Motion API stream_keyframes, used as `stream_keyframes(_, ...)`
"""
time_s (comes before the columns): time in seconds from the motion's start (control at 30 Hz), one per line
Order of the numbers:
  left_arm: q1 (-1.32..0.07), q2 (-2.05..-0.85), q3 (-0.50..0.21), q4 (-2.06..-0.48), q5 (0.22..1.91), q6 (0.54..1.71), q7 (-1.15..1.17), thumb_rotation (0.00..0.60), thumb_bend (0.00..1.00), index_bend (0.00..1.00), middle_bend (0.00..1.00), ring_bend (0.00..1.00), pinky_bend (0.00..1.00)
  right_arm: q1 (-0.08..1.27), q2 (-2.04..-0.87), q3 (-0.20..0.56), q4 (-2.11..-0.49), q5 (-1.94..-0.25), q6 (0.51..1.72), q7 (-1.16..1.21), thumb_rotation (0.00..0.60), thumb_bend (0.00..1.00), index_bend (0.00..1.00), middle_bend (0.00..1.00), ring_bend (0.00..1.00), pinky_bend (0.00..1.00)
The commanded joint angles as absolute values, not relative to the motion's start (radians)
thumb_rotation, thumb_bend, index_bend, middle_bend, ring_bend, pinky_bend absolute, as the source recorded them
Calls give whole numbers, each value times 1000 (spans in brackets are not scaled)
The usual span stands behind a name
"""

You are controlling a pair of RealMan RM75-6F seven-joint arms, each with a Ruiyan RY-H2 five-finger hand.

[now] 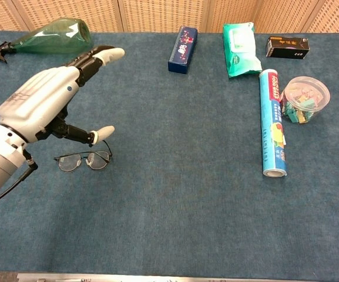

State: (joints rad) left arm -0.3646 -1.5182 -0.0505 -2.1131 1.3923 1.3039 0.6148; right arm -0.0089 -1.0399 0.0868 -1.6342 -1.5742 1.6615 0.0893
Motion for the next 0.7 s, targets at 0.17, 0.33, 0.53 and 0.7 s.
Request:
stream_keyframes(0.17, -370, -1559, -37, -2092, 1426, 1314, 661, 600, 246, 22, 0, 0, 88, -11, -1039, 87, -1635, -1574, 1663, 90, 600, 23, 430, 400, 297, 576)
stream_keyframes(0.33, -370, -1574, -31, -2091, 1426, 1314, 676, 600, 246, 22, 0, 0, 87, -11, -1039, 89, -1634, -1572, 1662, 92, 600, 23, 430, 400, 297, 576)
stream_keyframes(0.53, -373, -1588, -26, -2091, 1426, 1310, 688, 600, 246, 22, 0, 0, 87, -11, -1038, 90, -1634, -1569, 1661, 95, 600, 23, 430, 400, 297, 576)
stream_keyframes(0.7, -373, -1599, -28, -2080, 1418, 1311, 691, 600, 245, 22, 0, 0, 87, -12, -1037, 93, -1633, -1560, 1659, 96, 600, 23, 430, 400, 297, 576)
